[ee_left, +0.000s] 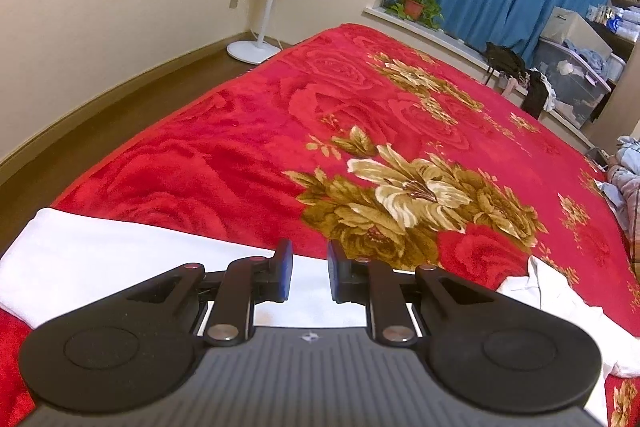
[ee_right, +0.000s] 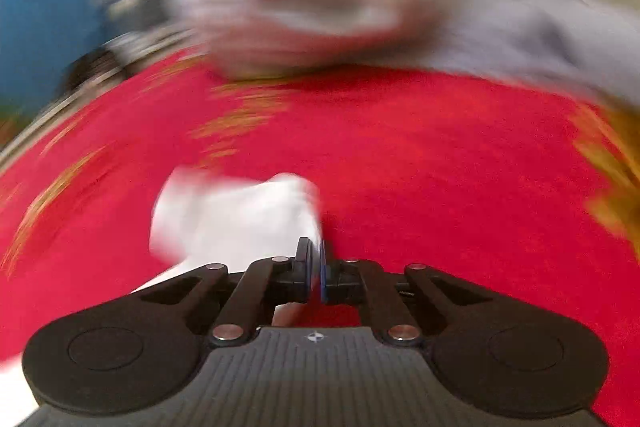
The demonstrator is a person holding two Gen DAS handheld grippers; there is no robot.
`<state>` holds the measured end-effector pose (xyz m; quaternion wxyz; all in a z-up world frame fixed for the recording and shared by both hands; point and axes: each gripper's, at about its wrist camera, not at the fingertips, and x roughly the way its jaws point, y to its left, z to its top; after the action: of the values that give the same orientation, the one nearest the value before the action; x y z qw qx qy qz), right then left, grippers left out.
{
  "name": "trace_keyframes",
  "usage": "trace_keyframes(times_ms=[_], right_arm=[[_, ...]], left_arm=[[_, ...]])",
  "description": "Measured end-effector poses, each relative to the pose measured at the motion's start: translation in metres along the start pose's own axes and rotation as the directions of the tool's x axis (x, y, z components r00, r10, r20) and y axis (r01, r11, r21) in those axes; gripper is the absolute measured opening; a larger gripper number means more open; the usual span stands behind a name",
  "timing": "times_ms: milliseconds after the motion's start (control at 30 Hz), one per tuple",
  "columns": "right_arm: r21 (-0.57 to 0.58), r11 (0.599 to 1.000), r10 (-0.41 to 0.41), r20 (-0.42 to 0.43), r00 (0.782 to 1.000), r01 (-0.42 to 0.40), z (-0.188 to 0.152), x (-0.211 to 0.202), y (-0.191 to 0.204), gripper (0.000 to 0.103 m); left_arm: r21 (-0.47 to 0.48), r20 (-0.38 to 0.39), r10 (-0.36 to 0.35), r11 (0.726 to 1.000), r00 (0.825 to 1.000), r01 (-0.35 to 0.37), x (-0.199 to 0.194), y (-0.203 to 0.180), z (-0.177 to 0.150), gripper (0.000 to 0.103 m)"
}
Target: Fold small clothes
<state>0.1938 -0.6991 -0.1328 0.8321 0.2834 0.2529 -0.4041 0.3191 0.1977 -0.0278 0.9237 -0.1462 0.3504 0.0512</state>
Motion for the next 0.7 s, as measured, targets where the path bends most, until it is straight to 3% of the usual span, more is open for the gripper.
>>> trace_keyframes(times_ms=[67, 200, 233, 267, 400, 500, 567, 700], right_arm=[[0.154, 0.988, 0.020, -0.028, 0.999, -0.016, -0.002, 0.003, -0.023, 0.004], [0.114, 0.988, 0.103, -0.019, 0.994, -0.100, 0.000, 0.003, -0.019, 0.016], [0.102, 0.986, 0.135, -0.028, 0.990, -0.132, 0.000, 0.004, -0.017, 0.015], [0.080, 0.988, 0.134, -0.024, 0.991, -0.132, 0.000, 0.004, -0.016, 0.002], [0.098, 0.995, -0.001, 0.024, 1.000, -0.002, 0.006, 0.002, -0.024, 0.000], [0.136, 0.983, -0.135, 0.069, 0.988, 0.125, 0.012, -0.004, -0.036, 0.002], [0.144, 0.984, -0.111, 0.056, 0.992, 0.102, 0.015, -0.005, -0.040, 0.003], [0.045, 0.999, -0.031, 0.122, 0.992, 0.025, 0.020, -0.024, -0.012, 0.003]], left_arm=[[0.002, -0.003, -0.004, 1.000, 1.000, 0.004, 0.000, -0.001, -0.001, 0.019], [0.000, -0.014, -0.019, 1.000, 1.000, 0.019, 0.003, -0.002, -0.002, 0.019], [-0.002, -0.020, -0.026, 1.000, 0.999, 0.026, 0.004, -0.003, -0.003, 0.019], [-0.003, -0.026, -0.035, 0.999, 0.999, 0.035, 0.005, -0.004, -0.003, 0.019], [0.024, -0.059, -0.067, 0.997, 0.996, 0.068, 0.013, -0.012, -0.010, 0.024], [0.049, -0.093, -0.091, 0.994, 0.991, 0.096, 0.023, -0.017, -0.016, 0.030], [0.079, -0.116, -0.097, 0.991, 0.988, 0.107, 0.032, -0.020, -0.019, 0.033], [0.137, -0.136, -0.109, 0.982, 0.985, 0.128, 0.054, -0.027, -0.021, 0.051]])
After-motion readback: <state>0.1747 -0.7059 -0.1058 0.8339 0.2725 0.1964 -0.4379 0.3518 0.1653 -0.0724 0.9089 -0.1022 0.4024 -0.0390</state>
